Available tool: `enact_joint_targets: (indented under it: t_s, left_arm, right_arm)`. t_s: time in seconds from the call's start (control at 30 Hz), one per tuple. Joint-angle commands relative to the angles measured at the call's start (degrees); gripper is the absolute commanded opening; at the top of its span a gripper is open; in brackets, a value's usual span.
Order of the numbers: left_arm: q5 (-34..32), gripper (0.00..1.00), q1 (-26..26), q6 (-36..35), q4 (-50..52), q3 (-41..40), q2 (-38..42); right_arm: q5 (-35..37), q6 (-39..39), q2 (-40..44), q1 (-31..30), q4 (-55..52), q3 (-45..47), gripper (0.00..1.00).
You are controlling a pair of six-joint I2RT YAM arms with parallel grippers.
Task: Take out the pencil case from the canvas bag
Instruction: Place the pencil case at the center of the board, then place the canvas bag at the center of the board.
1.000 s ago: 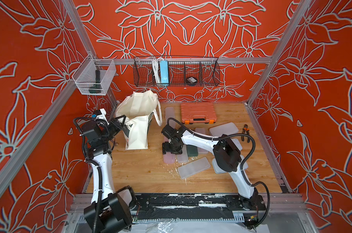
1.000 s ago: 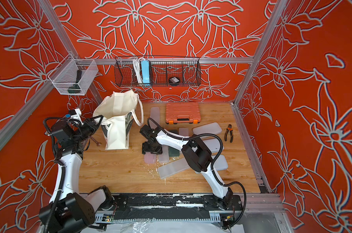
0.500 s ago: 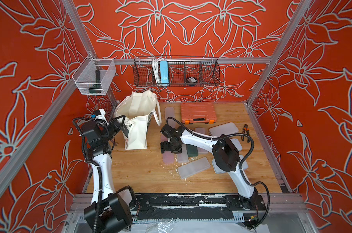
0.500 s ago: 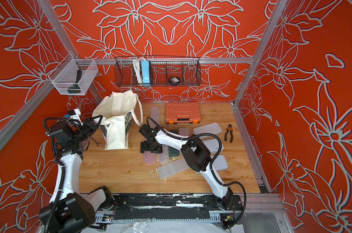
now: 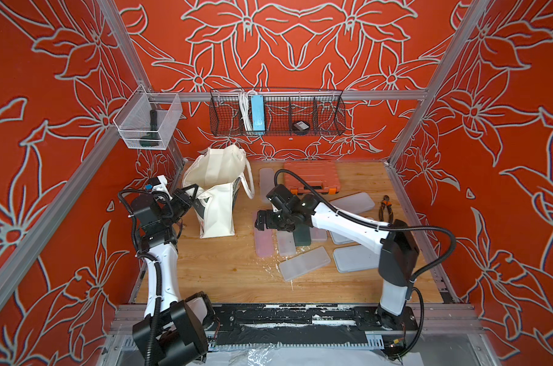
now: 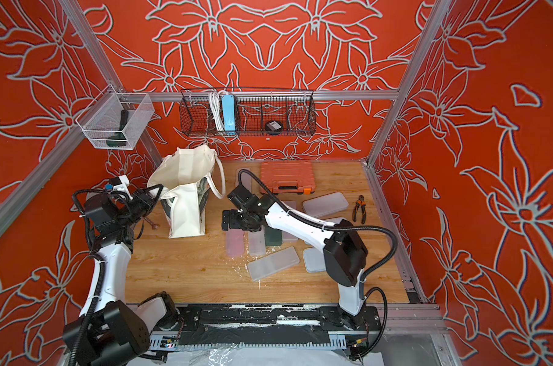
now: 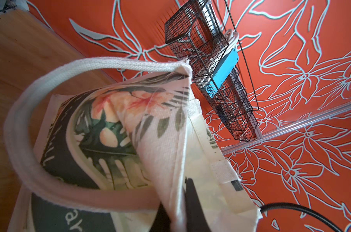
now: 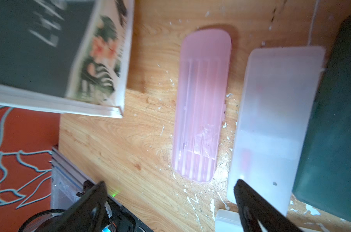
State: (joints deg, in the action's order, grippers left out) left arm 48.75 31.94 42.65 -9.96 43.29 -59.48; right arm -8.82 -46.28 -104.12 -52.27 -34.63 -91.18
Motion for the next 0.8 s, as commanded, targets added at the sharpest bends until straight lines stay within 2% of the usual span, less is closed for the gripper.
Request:
enact_joint_targets:
  t_s: [0.0,0.23,0.4,0.67,0.77]
  left_arm:
    - [0.75,0.00,0.31,3.13,-7.77,-0.37,-0.80]
    - [1.08,0.00,0.22,6.18,-14.93,-1.96,-4.95]
    - [0.29,0.00,0.14,5.42,-17.41,-1.50,-8.67]
    - [0.49,0.00,-1.32,5.86,-23.41,0.27,-17.82]
    - [0.59,0.00,-2.68,4.01,-24.51,1.55,-21.01]
  right_arm:
    - [2.87,2.38,4.76,-0.51,1.95,3.19,0.98]
    - [5.65,3.62,14.04,-0.42,1.98,9.62,0.98]
    - [6.18,3.34,19.16,-0.46,3.96,14.90,0.98]
    - [6.75,3.37,24.76,-0.47,7.81,21.37,0.98]
    - [7.23,3.82,25.69,-0.46,7.66,22.22,0.98]
